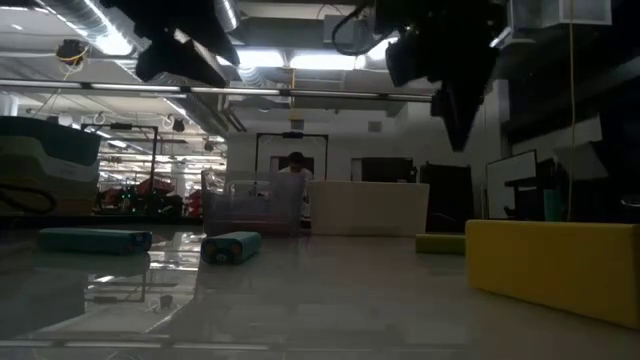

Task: Sort blocks
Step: Put the green block into the white bin

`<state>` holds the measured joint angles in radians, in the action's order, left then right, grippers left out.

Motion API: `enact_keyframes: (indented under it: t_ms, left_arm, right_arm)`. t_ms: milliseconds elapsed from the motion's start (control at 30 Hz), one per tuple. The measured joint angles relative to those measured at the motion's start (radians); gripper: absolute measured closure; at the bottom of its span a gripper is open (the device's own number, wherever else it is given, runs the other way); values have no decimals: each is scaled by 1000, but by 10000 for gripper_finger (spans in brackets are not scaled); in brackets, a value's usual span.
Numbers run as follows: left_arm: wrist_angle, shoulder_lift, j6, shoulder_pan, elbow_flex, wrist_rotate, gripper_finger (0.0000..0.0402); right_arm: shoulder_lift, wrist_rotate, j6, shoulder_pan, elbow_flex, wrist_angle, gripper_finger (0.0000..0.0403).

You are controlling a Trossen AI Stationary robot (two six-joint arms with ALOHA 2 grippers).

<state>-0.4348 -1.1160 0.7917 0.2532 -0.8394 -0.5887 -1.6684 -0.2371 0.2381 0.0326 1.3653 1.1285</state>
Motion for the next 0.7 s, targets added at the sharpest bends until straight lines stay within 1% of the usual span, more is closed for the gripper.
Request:
enact_keyframes:
  t_ms: [100, 233, 333, 400, 500, 667, 700]
  left_arm:
    - [1, 2, -68, -37, 0, 32, 208]
    - [0, 2, -122, -60, 0, 58, 208]
    - [1, 2, -156, -66, 0, 91, 208]
    - [1, 2, -173, -66, 0, 108, 208]
    - [0, 2, -195, -65, 0, 124, 208]
    - [-2, 2, -195, -65, 0, 138, 208]
    - [-2, 2, -195, -65, 0, 138, 208]
  right_arm:
    - [0, 14, 127, -85, -85, -172, 139]
    - [0, 117, 279, -180, -173, -357, 139]
    - [0, 193, 358, -226, -220, -411, 139]
    - [0, 218, 398, -247, -248, -431, 139]
    - [0, 229, 423, -269, -292, -461, 139]
    - [-1, 233, 453, -289, -375, -577, 139]
    - [-1, 248, 466, -289, -389, -593, 139]
